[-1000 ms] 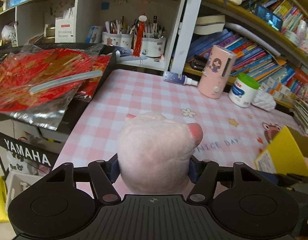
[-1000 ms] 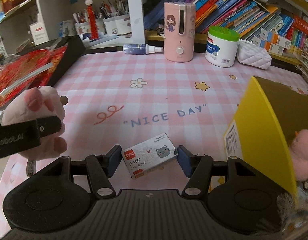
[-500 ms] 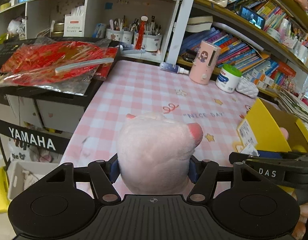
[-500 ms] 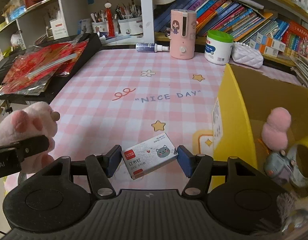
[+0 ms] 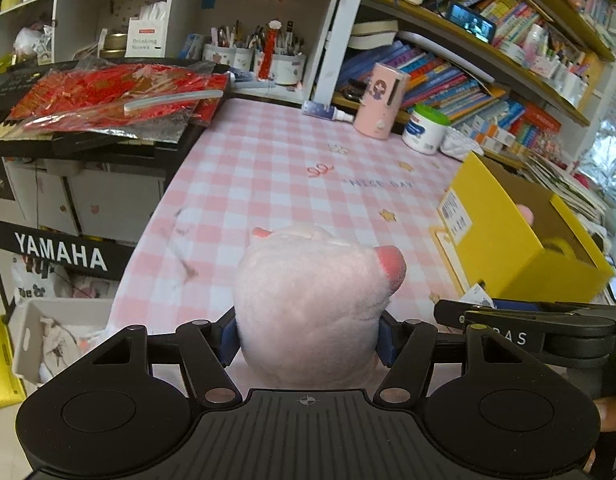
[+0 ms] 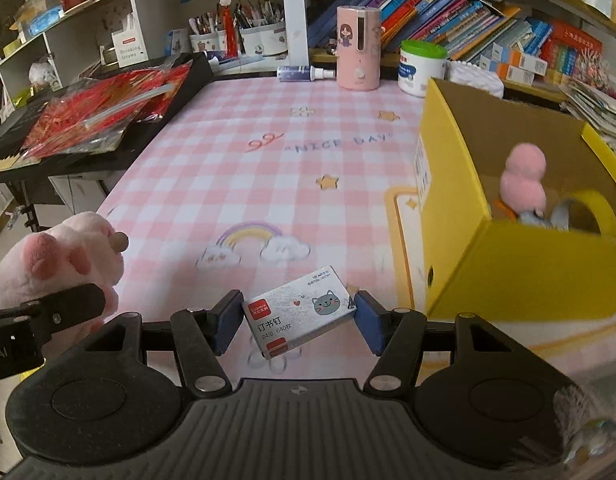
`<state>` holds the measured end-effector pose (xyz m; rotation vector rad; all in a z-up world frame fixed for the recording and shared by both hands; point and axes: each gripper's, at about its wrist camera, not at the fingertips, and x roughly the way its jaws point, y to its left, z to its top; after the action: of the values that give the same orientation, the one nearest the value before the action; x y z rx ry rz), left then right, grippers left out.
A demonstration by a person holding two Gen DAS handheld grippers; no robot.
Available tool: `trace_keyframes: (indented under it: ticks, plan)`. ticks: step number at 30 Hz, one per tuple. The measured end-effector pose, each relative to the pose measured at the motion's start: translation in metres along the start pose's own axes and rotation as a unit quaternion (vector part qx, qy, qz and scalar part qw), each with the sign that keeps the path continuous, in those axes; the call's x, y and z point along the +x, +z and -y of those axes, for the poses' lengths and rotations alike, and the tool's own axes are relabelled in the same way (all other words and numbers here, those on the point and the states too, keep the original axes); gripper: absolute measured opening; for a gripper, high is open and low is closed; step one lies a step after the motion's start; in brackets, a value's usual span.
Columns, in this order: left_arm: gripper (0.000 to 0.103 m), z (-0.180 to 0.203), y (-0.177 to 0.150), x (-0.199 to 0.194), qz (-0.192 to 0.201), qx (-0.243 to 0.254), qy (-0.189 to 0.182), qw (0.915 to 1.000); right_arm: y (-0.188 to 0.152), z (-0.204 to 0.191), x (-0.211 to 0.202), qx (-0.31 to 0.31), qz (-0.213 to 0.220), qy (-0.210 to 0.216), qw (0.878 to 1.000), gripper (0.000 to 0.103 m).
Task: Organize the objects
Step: 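Lift and carry the pink pig and stapler box toward the yellow box with both tools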
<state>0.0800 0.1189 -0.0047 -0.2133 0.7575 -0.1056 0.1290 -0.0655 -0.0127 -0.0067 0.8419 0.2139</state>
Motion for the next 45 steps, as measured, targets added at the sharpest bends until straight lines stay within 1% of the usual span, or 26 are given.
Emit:
trace_keyframes:
  ticks: [7,12,19,25,32,40,45]
  plan:
    - [0.063,0.002,-0.024,-0.023,-0.005,0.007,-0.011,0.9999,-0.031,0.001,-0.025,0.02,-0.003,-0.007,1.0,0.059]
    - [0.063,0.009,-0.037,-0.034,-0.01,0.023,-0.025,0.9994,-0.052,0.005,-0.042,0.035,-0.003,-0.016,0.999,0.059]
    - [0.063,0.027,-0.043,-0.037,-0.017,0.05,-0.051,0.9973,-0.072,0.02,-0.061,0.07,-0.004,-0.038,0.997,0.059]
    - [0.063,0.049,-0.047,-0.031,-0.028,0.071,-0.08,0.9939,-0.084,0.036,-0.074,0.087,-0.004,-0.063,0.994,0.059]
    - [0.063,0.077,-0.049,-0.023,-0.039,0.101,-0.112,0.9877,-0.097,0.064,-0.086,0.123,-0.005,-0.094,0.988,0.059]
    - [0.063,0.114,-0.049,-0.01,-0.05,0.132,-0.139,0.9803,-0.105,0.095,-0.095,0.15,-0.003,-0.117,0.982,0.059]
    - [0.063,0.138,-0.047,-0.004,-0.051,0.147,-0.148,0.9766,-0.103,0.12,-0.097,0.166,-0.004,-0.127,0.978,0.059]
